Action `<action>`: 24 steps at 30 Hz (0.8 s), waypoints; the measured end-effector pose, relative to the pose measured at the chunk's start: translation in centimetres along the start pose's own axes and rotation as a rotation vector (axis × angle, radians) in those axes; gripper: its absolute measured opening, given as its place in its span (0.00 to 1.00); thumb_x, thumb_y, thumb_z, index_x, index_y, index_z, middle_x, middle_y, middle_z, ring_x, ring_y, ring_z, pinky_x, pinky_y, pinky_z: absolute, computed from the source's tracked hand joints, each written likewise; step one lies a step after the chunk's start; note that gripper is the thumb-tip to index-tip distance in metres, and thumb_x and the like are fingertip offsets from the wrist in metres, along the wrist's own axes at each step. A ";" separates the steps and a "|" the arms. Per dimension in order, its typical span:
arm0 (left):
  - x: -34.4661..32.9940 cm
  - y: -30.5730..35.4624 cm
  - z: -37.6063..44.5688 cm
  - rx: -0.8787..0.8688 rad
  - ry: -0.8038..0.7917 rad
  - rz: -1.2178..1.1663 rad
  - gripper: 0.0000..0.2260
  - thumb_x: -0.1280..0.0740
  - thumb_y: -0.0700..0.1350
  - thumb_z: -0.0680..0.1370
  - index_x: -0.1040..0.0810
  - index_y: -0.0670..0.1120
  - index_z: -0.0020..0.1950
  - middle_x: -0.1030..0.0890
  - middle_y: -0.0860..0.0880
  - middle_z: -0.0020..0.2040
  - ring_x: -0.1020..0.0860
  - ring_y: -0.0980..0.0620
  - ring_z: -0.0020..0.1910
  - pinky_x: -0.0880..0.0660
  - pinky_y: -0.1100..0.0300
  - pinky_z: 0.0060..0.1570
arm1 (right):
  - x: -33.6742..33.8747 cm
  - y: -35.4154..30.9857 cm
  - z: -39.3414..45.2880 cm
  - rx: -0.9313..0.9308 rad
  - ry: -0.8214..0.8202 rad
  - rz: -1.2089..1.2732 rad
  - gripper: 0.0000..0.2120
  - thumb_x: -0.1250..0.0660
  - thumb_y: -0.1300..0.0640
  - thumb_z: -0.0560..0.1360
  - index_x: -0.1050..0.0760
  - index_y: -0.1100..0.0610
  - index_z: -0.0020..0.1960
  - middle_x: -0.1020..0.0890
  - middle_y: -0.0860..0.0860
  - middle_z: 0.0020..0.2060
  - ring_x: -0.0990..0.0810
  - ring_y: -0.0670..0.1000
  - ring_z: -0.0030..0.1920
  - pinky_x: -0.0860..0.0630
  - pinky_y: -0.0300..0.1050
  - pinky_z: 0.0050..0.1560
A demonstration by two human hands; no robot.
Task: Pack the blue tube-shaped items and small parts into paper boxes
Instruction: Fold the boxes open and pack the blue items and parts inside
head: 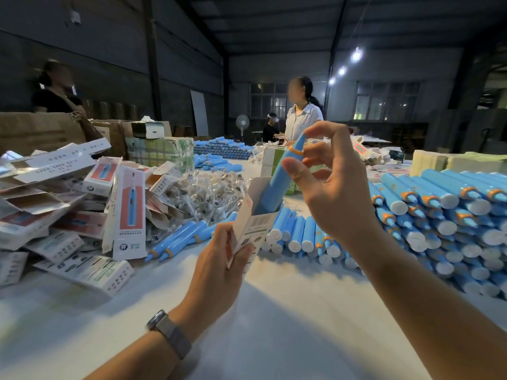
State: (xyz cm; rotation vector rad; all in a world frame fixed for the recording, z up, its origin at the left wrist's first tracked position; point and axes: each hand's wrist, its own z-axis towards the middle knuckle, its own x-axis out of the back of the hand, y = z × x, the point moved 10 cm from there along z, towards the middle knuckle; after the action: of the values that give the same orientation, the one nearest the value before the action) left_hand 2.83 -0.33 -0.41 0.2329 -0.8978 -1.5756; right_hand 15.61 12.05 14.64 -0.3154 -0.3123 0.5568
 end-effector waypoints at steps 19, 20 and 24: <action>0.7 -1.2 0.1 0.028 0.092 -0.051 0.08 0.37 0.53 0.77 0.34 0.62 0.53 0.19 0.62 0.53 0.20 0.59 0.50 0.20 0.47 0.47 | -6.4 2.8 -4.2 0.013 -0.353 -0.344 0.22 0.48 0.45 0.73 0.20 0.51 0.55 0.27 0.47 0.63 0.29 0.50 0.62 0.25 0.53 0.51; 0.8 -1.2 0.2 0.023 0.102 -0.039 0.07 0.38 0.53 0.78 0.34 0.61 0.52 0.19 0.61 0.54 0.20 0.57 0.50 0.20 0.47 0.47 | -6.4 2.8 -4.1 0.013 -0.342 -0.307 0.22 0.47 0.45 0.73 0.19 0.51 0.54 0.27 0.47 0.62 0.28 0.50 0.61 0.25 0.52 0.52; 1.9 -1.4 0.3 0.004 0.212 0.038 0.09 0.36 0.47 0.82 0.36 0.58 0.53 0.23 0.54 0.54 0.23 0.51 0.51 0.22 0.50 0.46 | -5.5 4.0 -3.2 -0.033 -0.145 -0.098 0.15 0.42 0.50 0.73 0.19 0.52 0.52 0.22 0.47 0.53 0.23 0.45 0.51 0.23 0.46 0.45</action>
State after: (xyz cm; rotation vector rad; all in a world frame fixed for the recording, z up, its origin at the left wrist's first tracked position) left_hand 1.10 -2.01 -0.50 0.3764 -0.7354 -1.4833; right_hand 10.46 11.54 9.15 -0.2904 -0.4751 0.4788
